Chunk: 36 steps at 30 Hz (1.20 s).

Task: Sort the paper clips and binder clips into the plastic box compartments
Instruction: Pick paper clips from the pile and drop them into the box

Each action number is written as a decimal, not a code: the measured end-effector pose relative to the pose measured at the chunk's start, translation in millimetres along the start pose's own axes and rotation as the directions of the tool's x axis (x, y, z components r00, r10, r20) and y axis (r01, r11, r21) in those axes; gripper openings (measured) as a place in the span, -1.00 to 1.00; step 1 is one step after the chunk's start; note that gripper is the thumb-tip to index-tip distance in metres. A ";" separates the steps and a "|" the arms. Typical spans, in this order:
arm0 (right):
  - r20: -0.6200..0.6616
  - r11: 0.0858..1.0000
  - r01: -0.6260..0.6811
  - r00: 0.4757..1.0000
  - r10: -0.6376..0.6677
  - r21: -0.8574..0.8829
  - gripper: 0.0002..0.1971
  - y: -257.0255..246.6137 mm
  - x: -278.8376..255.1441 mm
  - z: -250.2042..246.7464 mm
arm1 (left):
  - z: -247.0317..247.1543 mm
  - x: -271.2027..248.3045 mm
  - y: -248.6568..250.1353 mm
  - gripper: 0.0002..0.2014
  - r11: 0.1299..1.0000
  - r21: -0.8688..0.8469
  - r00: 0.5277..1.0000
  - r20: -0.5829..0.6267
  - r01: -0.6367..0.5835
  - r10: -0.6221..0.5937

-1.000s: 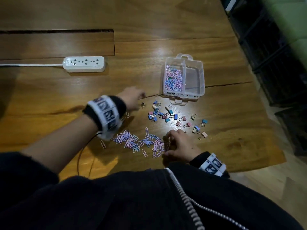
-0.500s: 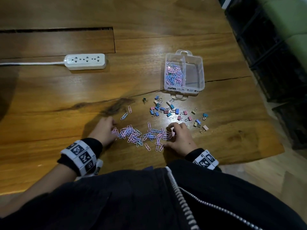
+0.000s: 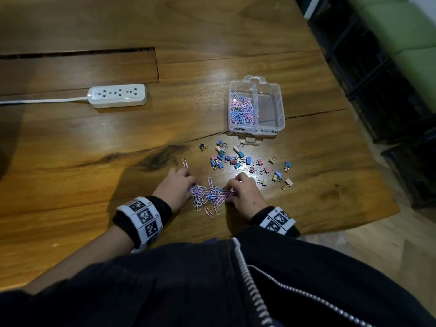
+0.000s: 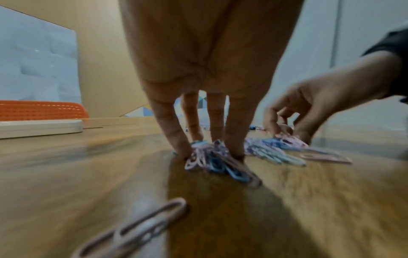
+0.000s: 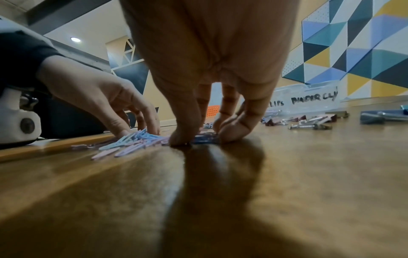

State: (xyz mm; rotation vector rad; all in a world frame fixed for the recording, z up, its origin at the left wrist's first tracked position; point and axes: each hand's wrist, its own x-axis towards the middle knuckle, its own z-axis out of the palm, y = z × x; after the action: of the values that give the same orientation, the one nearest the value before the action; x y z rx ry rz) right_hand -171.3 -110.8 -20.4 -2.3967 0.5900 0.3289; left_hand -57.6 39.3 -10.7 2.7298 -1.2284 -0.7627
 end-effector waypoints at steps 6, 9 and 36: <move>0.059 0.995 0.039 0.998 -0.033 -0.096 -0.84 2.9 4.0 -1.3 | 8.7 1.4 4.6 -0.71 0.997 0.008 0.996 -0.054 -0.074 0.074; 0.063 0.994 0.044 0.997 -0.038 -0.102 -0.84 3.7 5.1 -2.4 | 4.6 4.5 3.6 -0.75 0.989 -0.141 0.996 -0.081 -0.039 0.028; 0.347 0.203 -0.382 0.919 0.186 0.902 -0.82 12.6 2.4 -33.2 | 14.9 8.4 25.3 -0.51 0.993 -0.027 0.993 -0.025 -0.113 0.113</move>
State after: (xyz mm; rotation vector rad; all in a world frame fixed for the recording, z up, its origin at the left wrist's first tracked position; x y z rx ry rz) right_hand -172.6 -141.5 -2.6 -0.9869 0.8402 0.2019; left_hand -77.1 18.3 -21.1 2.6132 -1.3431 -0.7288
